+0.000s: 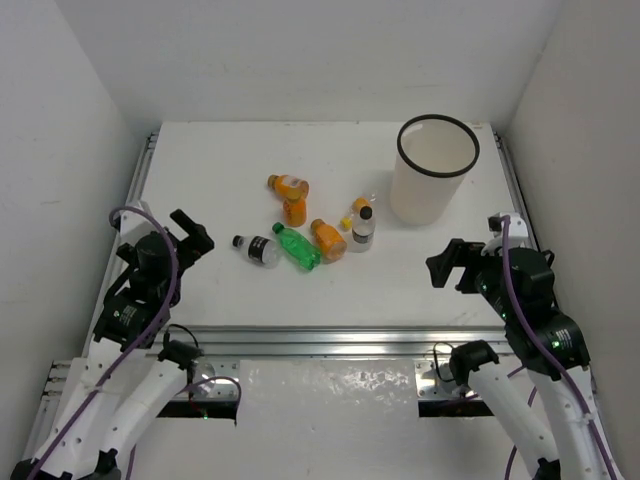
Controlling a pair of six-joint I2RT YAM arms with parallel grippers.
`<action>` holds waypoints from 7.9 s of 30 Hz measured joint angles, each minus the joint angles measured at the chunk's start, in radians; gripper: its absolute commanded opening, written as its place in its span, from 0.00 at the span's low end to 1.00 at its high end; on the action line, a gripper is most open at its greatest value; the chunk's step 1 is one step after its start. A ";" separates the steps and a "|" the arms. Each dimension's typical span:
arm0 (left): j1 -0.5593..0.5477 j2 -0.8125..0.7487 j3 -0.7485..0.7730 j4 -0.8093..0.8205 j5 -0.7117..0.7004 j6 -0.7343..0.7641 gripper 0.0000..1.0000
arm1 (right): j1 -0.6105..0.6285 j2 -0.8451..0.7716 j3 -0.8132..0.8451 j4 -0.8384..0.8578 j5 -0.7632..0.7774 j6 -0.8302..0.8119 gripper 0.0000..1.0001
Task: Put the plastic bottles in the bin
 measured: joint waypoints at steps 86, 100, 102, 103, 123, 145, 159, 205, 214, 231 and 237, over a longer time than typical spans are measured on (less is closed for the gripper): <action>-0.365 0.698 0.257 0.171 0.016 -0.389 1.00 | -0.226 1.172 0.836 0.287 0.134 0.055 0.61; -0.312 0.985 0.313 0.149 0.020 -0.473 0.95 | -0.217 1.049 0.861 0.110 0.063 0.037 0.99; -0.303 1.043 0.314 0.155 0.032 -0.478 0.93 | -0.194 0.961 0.809 0.130 0.043 0.036 0.99; -0.298 1.069 0.314 0.163 0.041 -0.478 0.90 | -0.179 0.921 0.778 0.138 0.029 0.036 0.99; -0.248 1.129 0.128 0.529 0.117 -0.492 0.00 | 0.114 0.756 0.373 0.240 -0.214 -0.004 0.99; -0.284 0.243 -0.237 0.631 0.402 -0.247 0.00 | 0.381 0.982 0.236 0.656 -0.702 0.087 0.99; -0.289 0.242 -0.134 0.640 0.429 -0.237 1.00 | 0.434 1.073 0.258 0.691 -0.659 0.161 0.00; -0.143 1.439 0.835 0.170 0.315 0.084 0.56 | -0.080 0.756 0.582 0.075 -0.126 -0.023 0.99; -0.166 1.339 0.690 0.167 0.317 0.057 0.00 | -0.070 0.765 0.518 0.111 -0.154 -0.028 0.99; -0.229 0.657 0.339 0.188 0.652 0.055 0.00 | 0.410 0.908 0.313 0.472 -0.568 -0.351 0.99; -0.227 0.636 0.303 0.206 0.807 0.047 0.00 | 0.461 0.962 0.317 0.510 -0.544 -0.444 0.99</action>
